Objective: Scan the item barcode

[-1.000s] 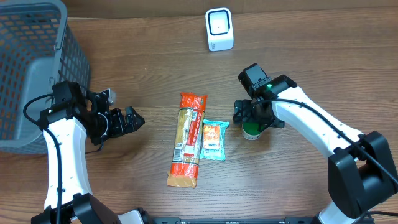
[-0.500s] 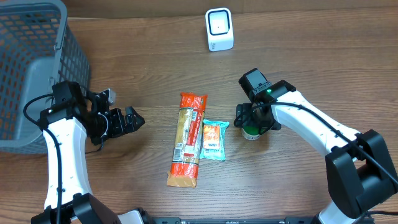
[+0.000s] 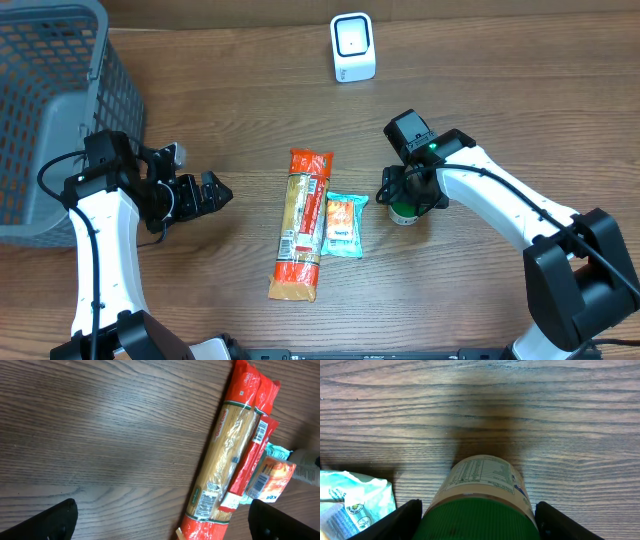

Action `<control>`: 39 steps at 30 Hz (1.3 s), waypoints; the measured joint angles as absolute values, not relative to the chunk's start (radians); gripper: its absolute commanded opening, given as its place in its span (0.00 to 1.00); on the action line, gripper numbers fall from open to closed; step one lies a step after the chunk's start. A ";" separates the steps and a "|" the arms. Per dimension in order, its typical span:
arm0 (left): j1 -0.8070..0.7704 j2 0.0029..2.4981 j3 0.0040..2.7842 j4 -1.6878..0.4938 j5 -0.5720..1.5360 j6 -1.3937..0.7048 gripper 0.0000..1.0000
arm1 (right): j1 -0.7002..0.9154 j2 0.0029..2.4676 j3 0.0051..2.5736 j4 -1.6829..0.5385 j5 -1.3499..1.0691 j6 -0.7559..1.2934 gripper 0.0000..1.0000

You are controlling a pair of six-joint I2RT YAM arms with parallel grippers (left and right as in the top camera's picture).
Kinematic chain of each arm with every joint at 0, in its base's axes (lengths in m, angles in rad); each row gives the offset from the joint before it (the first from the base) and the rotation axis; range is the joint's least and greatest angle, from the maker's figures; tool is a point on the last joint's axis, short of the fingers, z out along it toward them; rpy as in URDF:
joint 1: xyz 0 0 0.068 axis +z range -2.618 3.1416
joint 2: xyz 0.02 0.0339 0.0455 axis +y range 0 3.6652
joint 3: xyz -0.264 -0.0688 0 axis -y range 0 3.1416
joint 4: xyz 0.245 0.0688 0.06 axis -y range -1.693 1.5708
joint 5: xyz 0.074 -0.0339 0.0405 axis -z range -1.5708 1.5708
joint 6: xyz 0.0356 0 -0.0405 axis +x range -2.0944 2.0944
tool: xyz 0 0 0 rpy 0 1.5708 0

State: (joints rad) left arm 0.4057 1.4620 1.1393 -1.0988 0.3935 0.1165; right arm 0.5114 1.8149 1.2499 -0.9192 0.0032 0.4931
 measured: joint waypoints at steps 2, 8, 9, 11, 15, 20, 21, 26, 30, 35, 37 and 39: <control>0.406 1.462 1.139 -1.099 0.393 0.117 1.00 | 0.511 1.815 1.250 -0.918 0.003 0.493 0.76; 0.406 1.462 1.139 -1.099 0.393 0.117 1.00 | 0.511 1.815 1.250 -0.916 0.004 0.493 0.79; 0.406 1.462 1.139 -1.099 0.393 0.117 1.00 | 0.511 1.815 1.250 -0.916 0.003 0.493 0.80; 0.406 1.462 1.139 -1.099 0.393 0.117 1.00 | 0.511 1.815 1.250 -0.908 0.003 0.493 0.81; 0.406 1.462 1.139 -1.099 0.393 0.117 0.99 | 0.511 1.815 1.235 -0.878 0.003 0.493 0.81; 0.406 1.462 1.139 -1.099 0.393 0.117 1.00 | 0.511 1.815 1.184 -0.846 0.003 0.493 0.81; 0.406 1.462 1.139 -1.098 0.393 0.117 1.00 | 0.511 1.815 1.178 -0.841 0.001 0.493 0.81; 0.406 1.462 1.139 -1.099 0.393 0.117 1.00 | 0.511 1.815 1.151 -0.791 -0.001 0.493 0.80; 0.406 1.462 1.139 -1.099 0.393 0.117 1.00 | 0.511 1.815 1.124 -0.770 -0.001 0.493 0.77; 0.406 1.462 1.139 -1.099 0.393 0.117 1.00 | 0.511 1.815 1.116 -0.770 0.000 0.493 0.75; 0.406 1.462 1.139 -1.099 0.393 0.117 1.00 | 0.511 1.815 1.116 -0.770 0.000 0.492 0.73; 0.406 1.462 1.139 -1.099 0.393 0.117 1.00 | 0.511 1.815 1.116 -0.770 0.001 0.491 0.73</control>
State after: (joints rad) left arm 0.4057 1.4620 1.1393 -1.0988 0.3935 0.1169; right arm 0.5114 1.8149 1.1160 -0.7700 0.0006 0.4908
